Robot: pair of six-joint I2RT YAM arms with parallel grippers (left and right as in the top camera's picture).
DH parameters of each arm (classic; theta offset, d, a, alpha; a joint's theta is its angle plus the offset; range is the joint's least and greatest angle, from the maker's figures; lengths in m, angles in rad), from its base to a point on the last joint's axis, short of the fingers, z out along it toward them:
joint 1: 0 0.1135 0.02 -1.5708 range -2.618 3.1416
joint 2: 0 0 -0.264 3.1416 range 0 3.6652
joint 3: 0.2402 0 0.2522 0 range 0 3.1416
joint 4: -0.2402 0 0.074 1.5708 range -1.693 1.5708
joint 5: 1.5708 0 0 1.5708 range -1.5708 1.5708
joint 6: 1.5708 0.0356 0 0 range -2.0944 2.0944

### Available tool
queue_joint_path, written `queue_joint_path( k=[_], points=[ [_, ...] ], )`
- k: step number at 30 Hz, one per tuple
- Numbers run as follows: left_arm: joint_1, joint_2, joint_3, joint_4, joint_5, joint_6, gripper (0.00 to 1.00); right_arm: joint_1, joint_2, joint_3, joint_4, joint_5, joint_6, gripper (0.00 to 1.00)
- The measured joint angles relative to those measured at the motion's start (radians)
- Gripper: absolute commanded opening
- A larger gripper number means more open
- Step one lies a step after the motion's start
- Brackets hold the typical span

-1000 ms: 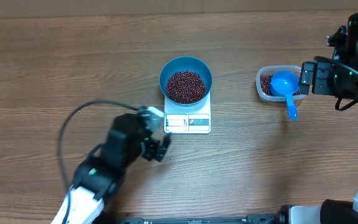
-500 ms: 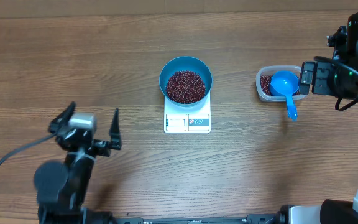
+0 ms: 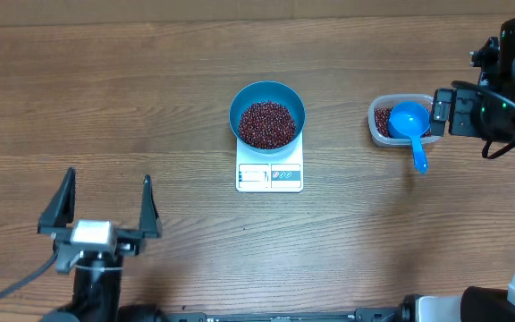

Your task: Scoop item into bowl and weigh 150g on scale

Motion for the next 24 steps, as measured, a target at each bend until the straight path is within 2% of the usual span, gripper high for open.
queue_joint_path(
  k=[3, 7, 13, 17, 19, 24],
  points=[
    [0.0, -0.048, -0.048, 0.027, 0.0, 0.0, 0.99, 0.0, 0.0, 0.0, 0.0, 0.0, 0.0, 1.0],
    [0.0, -0.113, -0.159, 0.147, 0.003, 0.0, 1.0, 0.0, 0.0, 0.0, 0.0, -0.001, 0.0, 1.0],
    [0.001, -0.134, -0.348, 0.432, 0.011, 0.0, 1.0, 0.0, 0.0, 0.0, -0.001, 0.0, 0.0, 1.0],
    [0.001, -0.134, -0.471, 0.564, 0.019, 0.0, 1.0, 0.0, 0.0, 0.0, 0.0, 0.0, 0.0, 1.0],
    [0.001, -0.134, -0.521, 0.587, 0.021, 0.0, 0.99, 0.0, 0.0, 0.0, 0.0, 0.0, 0.0, 1.0],
    [0.012, -0.134, -0.548, 0.466, 0.023, 0.0, 0.99, 0.0, 0.0, 0.0, 0.0, 0.0, 0.0, 1.0]
  ],
)
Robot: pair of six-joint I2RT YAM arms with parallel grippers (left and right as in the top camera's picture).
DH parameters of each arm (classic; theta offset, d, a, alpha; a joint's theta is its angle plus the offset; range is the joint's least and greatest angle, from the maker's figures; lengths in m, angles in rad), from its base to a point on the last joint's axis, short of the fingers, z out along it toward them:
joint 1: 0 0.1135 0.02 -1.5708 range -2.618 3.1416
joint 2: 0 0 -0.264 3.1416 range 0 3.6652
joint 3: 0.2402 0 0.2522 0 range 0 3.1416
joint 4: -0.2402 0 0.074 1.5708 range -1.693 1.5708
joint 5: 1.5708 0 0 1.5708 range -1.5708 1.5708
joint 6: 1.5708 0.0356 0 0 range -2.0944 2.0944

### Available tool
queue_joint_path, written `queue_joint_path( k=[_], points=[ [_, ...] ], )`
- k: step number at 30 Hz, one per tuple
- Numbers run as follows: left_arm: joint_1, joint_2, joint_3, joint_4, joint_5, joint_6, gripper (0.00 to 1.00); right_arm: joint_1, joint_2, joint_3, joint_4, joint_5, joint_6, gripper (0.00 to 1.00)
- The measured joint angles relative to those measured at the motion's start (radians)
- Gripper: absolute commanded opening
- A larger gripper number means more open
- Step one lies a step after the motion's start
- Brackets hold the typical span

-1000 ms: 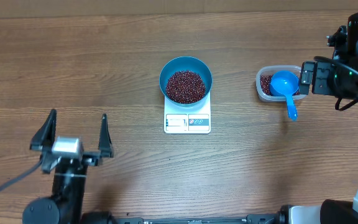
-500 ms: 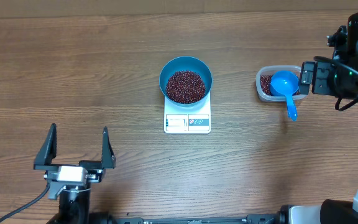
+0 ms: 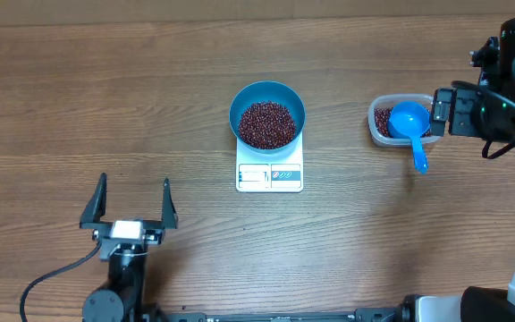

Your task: Scoop item into bowl and weigh 150g on scale

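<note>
A blue bowl [image 3: 267,98] filled with dark red beans [image 3: 266,123] stands on a white scale [image 3: 269,176] in the middle of the table. At the right, a clear tub [image 3: 381,125] holds more beans, and a blue scoop [image 3: 409,122] rests in it with its handle pointing toward the near edge. My right gripper [image 3: 440,111] hovers at the tub's right rim, next to the scoop head; its fingers show only as a dark block. My left gripper [image 3: 135,182] is open and empty near the front left, far from the scale.
The scale's display [image 3: 254,176] faces the near edge. The right arm's body [image 3: 508,80] fills the right edge of the view. A black cable [image 3: 56,282] trails from the left arm at the bottom left.
My left gripper has shifted to the right and looks smaller in the overhead view, still open. The bowl, scale, tub, scoop and right gripper have not moved.
</note>
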Motion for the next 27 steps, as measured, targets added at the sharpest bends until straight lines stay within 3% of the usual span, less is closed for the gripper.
queue_joint_path(
  k=[10, 27],
  points=[
    [0.002, 0.0, 0.0, -0.39, -0.032, -0.005, 0.99, 0.0, 0.0, 0.0, 0.001, 0.0, 0.0, 1.0],
    [0.019, 0.0, 0.0, -0.394, -0.08, -0.027, 1.0, 0.0, 0.0, 0.0, 0.003, 0.0, 0.0, 1.0]
  ],
)
